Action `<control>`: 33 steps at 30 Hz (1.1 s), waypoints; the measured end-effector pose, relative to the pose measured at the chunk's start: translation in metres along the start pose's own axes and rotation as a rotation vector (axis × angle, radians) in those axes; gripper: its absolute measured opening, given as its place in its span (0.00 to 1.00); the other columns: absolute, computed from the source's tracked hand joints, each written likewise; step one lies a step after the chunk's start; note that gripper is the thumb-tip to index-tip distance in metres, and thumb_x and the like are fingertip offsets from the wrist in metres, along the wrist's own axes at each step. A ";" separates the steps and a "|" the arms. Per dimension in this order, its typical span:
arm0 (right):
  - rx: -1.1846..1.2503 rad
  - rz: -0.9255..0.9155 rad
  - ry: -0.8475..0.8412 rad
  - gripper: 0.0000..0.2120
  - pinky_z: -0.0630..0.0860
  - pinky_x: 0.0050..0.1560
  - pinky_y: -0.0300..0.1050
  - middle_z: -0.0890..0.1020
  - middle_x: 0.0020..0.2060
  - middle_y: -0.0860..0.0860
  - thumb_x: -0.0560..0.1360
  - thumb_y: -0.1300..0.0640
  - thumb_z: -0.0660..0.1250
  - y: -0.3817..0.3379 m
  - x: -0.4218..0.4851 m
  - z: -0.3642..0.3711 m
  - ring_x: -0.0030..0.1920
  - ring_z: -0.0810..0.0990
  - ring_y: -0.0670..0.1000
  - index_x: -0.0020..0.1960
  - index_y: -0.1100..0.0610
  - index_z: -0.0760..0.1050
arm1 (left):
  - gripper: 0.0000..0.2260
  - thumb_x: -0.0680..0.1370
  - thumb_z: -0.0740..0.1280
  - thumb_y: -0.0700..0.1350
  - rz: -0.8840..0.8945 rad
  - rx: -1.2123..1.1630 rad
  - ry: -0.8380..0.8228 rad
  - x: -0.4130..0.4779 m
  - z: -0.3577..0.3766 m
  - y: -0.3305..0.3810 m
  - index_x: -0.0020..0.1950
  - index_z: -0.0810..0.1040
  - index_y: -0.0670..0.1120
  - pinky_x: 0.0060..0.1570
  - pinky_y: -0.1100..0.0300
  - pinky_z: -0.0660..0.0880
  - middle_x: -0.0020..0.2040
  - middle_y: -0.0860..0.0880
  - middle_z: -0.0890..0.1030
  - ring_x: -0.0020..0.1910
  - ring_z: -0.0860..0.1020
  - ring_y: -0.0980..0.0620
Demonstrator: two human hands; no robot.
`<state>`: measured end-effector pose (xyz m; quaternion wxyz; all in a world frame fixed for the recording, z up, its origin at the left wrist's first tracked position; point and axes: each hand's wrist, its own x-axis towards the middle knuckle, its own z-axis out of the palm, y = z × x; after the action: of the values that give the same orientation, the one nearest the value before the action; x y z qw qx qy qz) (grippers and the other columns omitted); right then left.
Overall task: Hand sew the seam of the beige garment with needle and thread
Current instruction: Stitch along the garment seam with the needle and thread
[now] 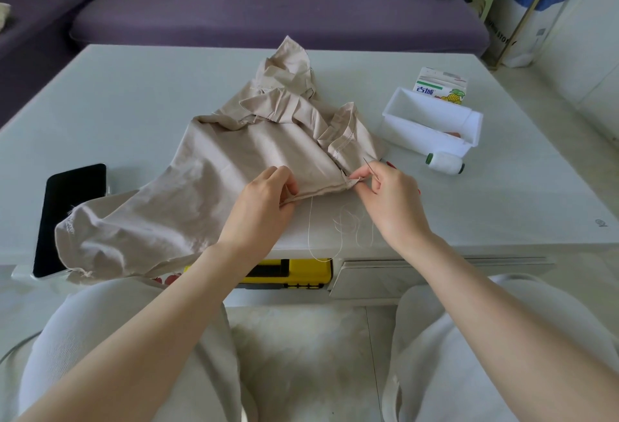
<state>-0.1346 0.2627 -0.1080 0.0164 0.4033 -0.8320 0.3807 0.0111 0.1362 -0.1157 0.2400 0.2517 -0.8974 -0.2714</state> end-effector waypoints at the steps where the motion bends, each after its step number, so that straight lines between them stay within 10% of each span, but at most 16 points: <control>1: 0.001 0.005 -0.001 0.04 0.65 0.34 0.26 0.63 0.22 0.46 0.74 0.64 0.68 0.001 0.000 0.000 0.30 0.71 0.38 0.45 0.57 0.79 | 0.09 0.71 0.68 0.32 0.007 -0.011 0.005 0.000 0.000 0.000 0.43 0.73 0.45 0.35 0.62 0.68 0.38 0.56 0.70 0.36 0.70 0.56; 12: 0.139 -0.082 -0.036 0.07 0.66 0.33 0.36 0.67 0.28 0.44 0.79 0.53 0.61 -0.011 -0.007 0.001 0.29 0.69 0.44 0.51 0.54 0.63 | 0.08 0.76 0.69 0.47 0.039 -0.002 0.080 -0.001 -0.003 0.003 0.42 0.80 0.43 0.34 0.53 0.70 0.36 0.50 0.72 0.33 0.71 0.48; 20: 0.114 -0.315 -0.166 0.13 0.73 0.46 0.38 0.81 0.46 0.48 0.80 0.60 0.55 -0.008 -0.016 0.013 0.46 0.79 0.48 0.56 0.60 0.77 | 0.09 0.77 0.67 0.48 -0.014 -0.031 0.072 0.000 -0.002 0.003 0.43 0.81 0.44 0.35 0.54 0.70 0.37 0.50 0.73 0.34 0.71 0.50; 33: 0.138 -0.251 -0.190 0.07 0.76 0.32 0.51 0.77 0.27 0.46 0.78 0.59 0.64 -0.003 -0.017 0.016 0.28 0.78 0.51 0.49 0.57 0.81 | 0.05 0.78 0.66 0.46 -0.007 -0.039 0.092 0.001 -0.001 0.005 0.45 0.76 0.46 0.38 0.50 0.74 0.38 0.56 0.73 0.37 0.71 0.53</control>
<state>-0.1168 0.2626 -0.1234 -0.0428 0.5383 -0.7449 0.3919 0.0092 0.1389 -0.1118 0.2848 0.2624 -0.8791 -0.2779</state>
